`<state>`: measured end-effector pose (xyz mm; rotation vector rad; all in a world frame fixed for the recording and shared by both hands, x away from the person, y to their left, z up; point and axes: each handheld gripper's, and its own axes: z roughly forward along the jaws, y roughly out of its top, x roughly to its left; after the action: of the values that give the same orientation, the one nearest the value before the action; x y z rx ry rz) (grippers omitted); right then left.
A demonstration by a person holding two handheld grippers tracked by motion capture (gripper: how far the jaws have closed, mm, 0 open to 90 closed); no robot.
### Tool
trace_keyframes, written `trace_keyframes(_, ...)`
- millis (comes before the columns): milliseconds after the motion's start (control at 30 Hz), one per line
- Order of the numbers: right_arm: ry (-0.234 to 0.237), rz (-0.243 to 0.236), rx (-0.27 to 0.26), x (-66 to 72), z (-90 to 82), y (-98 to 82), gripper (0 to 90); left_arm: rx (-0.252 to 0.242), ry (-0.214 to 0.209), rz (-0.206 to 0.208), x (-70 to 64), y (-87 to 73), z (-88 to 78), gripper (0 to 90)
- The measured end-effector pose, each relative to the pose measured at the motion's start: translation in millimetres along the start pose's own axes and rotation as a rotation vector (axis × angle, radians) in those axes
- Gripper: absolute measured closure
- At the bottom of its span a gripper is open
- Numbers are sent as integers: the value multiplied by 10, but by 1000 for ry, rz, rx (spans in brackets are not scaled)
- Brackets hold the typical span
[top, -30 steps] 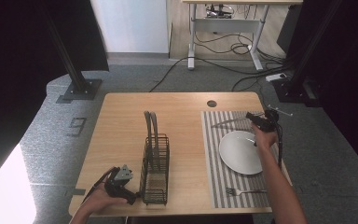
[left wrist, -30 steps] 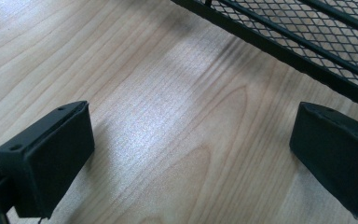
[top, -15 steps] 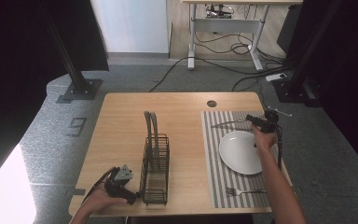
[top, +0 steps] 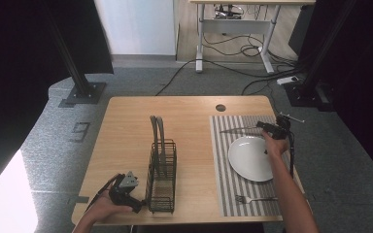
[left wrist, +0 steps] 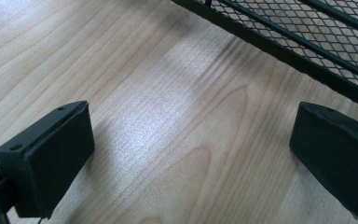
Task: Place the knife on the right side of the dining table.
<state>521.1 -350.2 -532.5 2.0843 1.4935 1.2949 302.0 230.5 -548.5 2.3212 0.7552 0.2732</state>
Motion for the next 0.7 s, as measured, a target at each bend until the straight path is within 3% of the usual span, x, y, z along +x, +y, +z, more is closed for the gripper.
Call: trace_keyframes(700, -18, 82, 56, -121, 110, -31, 483, 0, 0, 0, 0, 0, 0, 0)
